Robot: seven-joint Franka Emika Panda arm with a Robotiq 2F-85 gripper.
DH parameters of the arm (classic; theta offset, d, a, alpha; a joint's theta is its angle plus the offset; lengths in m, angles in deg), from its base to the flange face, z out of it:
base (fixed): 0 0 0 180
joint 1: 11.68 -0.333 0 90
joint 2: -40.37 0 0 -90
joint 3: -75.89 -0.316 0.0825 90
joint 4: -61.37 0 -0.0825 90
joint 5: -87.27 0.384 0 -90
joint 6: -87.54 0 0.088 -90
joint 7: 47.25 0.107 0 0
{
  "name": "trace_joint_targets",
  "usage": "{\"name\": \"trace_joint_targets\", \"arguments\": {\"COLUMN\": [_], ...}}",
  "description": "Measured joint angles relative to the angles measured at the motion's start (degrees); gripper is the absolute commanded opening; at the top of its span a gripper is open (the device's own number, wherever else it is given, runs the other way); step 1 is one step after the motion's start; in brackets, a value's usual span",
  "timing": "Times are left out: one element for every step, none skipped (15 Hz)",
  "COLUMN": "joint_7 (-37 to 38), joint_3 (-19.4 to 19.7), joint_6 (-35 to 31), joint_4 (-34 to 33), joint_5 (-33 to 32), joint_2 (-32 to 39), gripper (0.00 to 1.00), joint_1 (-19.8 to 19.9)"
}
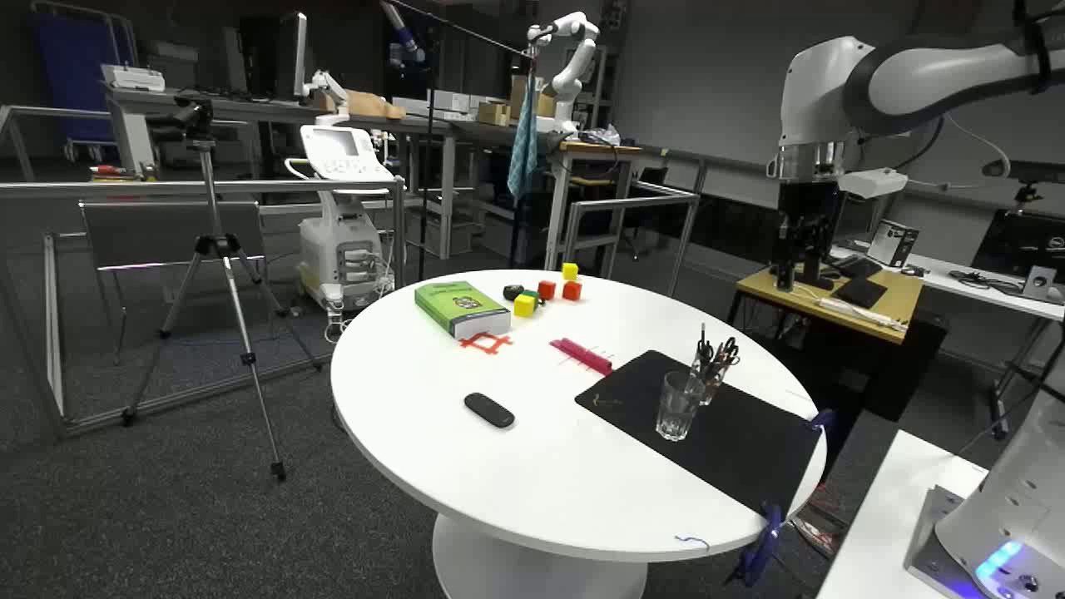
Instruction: Move one scissors from the glass on the right to the glass on the left.
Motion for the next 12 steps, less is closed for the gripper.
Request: {"name": "trace_joint_targets", "arguments": {"joint_7": [0.0,0.0,0.0,0.0,0.0,0.0,0.0,0.0,0.0,0.0,0.4,1.5], "joint_3": [0.0,0.0,0.0,0.0,0.0,0.0,0.0,0.0,0.0,0.0,0.0,0.1], "joint_6": [0.0,0.0,0.0,0.0,0.0,0.0,0.0,0.0,0.0,0.0,0.0,-0.3], "joint_4": [0.0,0.0,0.0,0.0,0.0,0.0,0.0,0.0,0.0,0.0,0.1,0.4], "joint_5": [0.0,0.0,0.0,0.0,0.0,0.0,0.0,0.0,0.0,0.0,0.0,0.0], "joint_2": [0.0,0.0,0.0,0.0,0.0,0.0,0.0,0.0,0.0,0.0,0.0,0.0], "gripper": [1.00,1.00,1.00,1.00,1.00,1.00,1.00,1.00,1.00,1.00,1.00,1.00], "joint_1": [0.0,0.0,0.0,0.0,0.0,0.0,0.0,0.0,0.0,0.0,0.0,0.1]}}
